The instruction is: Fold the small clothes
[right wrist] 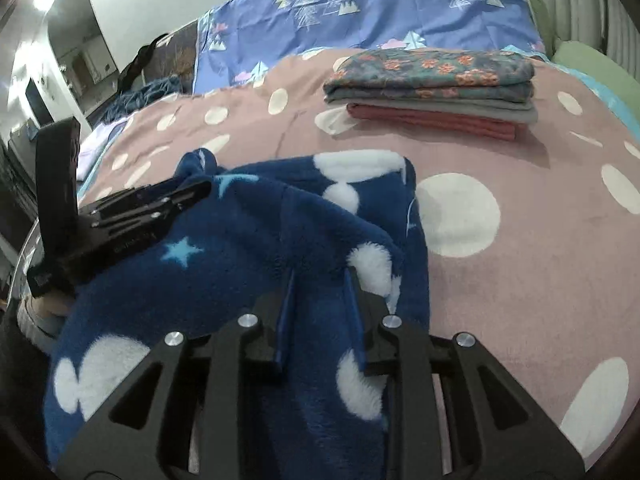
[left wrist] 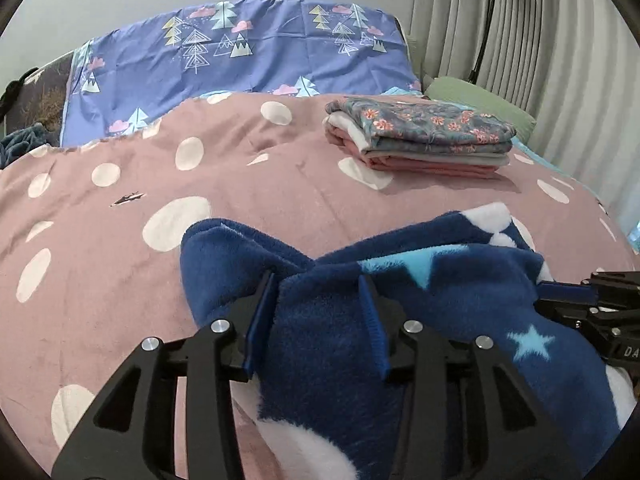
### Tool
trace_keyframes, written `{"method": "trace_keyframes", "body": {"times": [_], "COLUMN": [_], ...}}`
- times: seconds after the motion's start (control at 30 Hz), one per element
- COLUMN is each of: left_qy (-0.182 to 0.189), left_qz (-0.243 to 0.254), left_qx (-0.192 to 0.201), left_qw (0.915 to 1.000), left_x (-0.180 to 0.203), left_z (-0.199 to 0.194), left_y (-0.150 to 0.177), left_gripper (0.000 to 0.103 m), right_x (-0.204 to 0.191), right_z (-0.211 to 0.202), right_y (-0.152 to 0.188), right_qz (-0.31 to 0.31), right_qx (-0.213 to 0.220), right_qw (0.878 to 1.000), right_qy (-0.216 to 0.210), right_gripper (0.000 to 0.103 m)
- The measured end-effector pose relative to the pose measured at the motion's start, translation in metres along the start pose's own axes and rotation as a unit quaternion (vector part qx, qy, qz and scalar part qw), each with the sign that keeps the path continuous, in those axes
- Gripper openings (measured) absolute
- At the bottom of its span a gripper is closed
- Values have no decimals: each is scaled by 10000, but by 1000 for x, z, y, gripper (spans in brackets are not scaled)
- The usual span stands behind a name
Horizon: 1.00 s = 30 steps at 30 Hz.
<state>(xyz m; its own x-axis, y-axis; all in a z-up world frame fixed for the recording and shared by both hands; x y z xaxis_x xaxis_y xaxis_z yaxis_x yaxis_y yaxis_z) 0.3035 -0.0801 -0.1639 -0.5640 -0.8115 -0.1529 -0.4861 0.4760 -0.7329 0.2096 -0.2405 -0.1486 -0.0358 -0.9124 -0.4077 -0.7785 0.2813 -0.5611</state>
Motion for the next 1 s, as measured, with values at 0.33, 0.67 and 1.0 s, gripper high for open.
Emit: {"method": "trace_keyframes", "body": {"times": [0.33,0.67,1.0], "left_qy": [226,-170,-608], "left_qz": [113,106,239], "left_qx": [289,-449,-148], "left_qw": [9993,9988,9978], "left_x": [-7,-20,-16], "left_z": [-36,35,-29], "left_y": [-25,-1,-20], "left_gripper": [52,67,69], "right_x": [-12,28,23], "right_z": [-25,38,-1], "right_y": [-17,-20,-23], "right_qz": [-220,503,285], "right_qx": [-12,-482,-6], "right_qw": [9997,9974,9991], "right_qy": [-146,181,318], "right_gripper": [30,59,62]}}
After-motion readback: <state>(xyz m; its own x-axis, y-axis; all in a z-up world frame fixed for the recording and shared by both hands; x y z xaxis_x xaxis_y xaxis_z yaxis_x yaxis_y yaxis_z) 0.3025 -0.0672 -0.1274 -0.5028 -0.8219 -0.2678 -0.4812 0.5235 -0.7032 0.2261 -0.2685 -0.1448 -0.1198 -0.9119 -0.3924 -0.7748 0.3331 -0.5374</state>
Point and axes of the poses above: each gripper's, at about its wrist camera, not at the fingertips, and z roughly the way its jaws point, x to its right, y to its underside, the point moved 9 cm from there along z, roughly the way its jaws point, and after that the axes turned 15 degrees about z, right-handed, at the moved point
